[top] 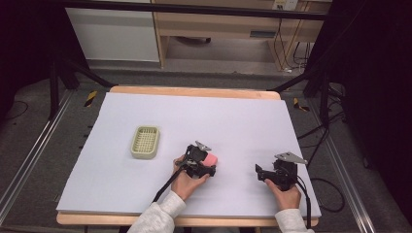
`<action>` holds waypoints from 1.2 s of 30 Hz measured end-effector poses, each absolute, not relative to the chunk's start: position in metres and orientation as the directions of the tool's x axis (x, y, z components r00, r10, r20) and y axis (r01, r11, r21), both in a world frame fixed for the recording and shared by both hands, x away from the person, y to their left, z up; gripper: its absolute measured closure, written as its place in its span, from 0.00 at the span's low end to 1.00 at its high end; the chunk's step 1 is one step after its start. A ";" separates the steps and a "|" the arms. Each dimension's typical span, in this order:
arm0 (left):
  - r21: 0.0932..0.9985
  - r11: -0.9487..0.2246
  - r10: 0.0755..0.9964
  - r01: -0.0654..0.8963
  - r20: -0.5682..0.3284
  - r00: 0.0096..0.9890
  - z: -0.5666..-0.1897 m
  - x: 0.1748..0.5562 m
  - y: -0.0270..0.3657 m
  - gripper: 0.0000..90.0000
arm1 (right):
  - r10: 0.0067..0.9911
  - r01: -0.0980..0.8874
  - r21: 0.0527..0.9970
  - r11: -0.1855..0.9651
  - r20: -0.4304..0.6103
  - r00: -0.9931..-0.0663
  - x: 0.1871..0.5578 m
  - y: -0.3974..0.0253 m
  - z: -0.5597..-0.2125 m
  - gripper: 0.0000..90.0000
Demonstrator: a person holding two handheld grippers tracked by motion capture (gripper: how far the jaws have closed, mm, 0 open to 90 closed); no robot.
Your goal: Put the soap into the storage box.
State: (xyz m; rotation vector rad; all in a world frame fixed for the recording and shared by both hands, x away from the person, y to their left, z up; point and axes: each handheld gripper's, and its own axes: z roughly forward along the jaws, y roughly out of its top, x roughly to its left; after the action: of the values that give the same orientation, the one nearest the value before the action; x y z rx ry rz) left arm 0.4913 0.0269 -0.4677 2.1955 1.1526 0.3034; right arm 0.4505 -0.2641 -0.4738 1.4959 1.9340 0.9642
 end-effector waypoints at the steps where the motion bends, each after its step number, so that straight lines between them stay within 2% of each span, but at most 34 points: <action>1: 0.626 -0.412 0.804 0.663 -0.093 0.588 -0.468 0.492 0.027 0.38 | 0.964 0.604 0.784 0.141 0.029 -0.263 0.451 -0.264 -0.474 0.10; 24: 0.587 -0.456 0.789 0.669 -0.081 0.609 -0.462 0.495 0.027 0.41 | 0.964 0.607 0.783 0.139 0.033 -0.264 0.451 -0.263 -0.474 0.10; 36: 0.617 -0.462 0.771 0.637 -0.076 0.632 -0.448 0.490 0.037 0.41 | 0.963 0.605 0.785 0.137 0.037 -0.267 0.450 -0.264 -0.473 0.10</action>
State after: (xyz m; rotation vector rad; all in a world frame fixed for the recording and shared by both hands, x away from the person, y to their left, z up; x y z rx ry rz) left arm 0.4900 0.0373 -0.4476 2.2393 1.0956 0.2838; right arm 0.4502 -0.2639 -0.4731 1.4997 1.9360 0.9726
